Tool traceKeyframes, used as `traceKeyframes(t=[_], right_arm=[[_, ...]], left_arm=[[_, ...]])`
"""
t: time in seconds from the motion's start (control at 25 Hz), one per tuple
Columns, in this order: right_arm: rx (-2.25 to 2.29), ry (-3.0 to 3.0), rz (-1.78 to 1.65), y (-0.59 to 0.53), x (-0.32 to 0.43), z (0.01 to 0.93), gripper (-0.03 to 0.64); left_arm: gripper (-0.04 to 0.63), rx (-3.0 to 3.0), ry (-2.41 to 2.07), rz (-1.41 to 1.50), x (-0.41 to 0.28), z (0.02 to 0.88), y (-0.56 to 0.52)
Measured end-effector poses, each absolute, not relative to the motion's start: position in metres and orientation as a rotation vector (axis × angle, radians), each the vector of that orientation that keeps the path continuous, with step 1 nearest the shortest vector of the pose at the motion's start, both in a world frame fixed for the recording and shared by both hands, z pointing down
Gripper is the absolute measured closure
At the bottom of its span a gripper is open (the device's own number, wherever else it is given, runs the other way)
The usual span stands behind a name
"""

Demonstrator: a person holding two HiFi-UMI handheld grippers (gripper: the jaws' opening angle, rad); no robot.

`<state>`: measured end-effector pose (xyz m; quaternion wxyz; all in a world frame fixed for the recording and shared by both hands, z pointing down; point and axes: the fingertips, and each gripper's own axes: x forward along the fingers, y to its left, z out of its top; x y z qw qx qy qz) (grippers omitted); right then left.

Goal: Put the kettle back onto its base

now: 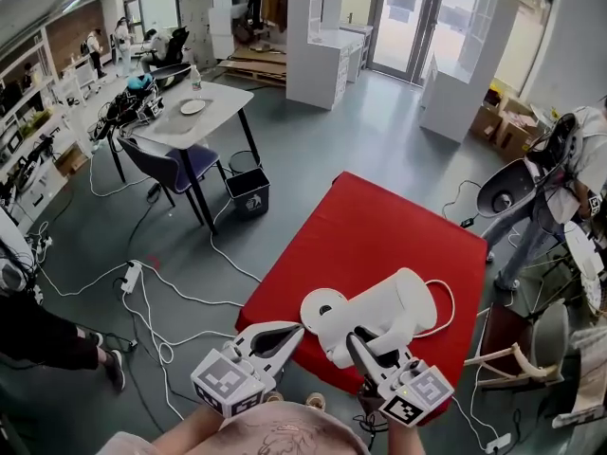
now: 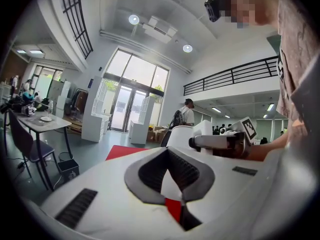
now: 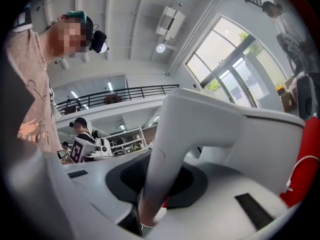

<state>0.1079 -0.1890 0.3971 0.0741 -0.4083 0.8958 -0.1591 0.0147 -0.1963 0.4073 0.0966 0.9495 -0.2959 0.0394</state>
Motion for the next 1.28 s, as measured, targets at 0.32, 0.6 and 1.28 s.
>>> traceKeyframes(t=[0.32,0.6,1.28], right_arm=[[-1.131,2.761,-0.44,-0.242,0.096,0.394,0.508],[-1.104,2.798,-0.46,-0.263,0.087,0.413,0.508],[-1.09,2.927,-0.435,-0.277,0.057,0.475,0.506]], left_arm=[[0.604,2.771,-0.969,0.117,-0.001,0.411,-0.207],[0.604,2.742,-1.012,0.114,-0.005,0.418,-0.211],[0.604,2.692,-1.101,0.136,-0.024,0.424,-0.209]])
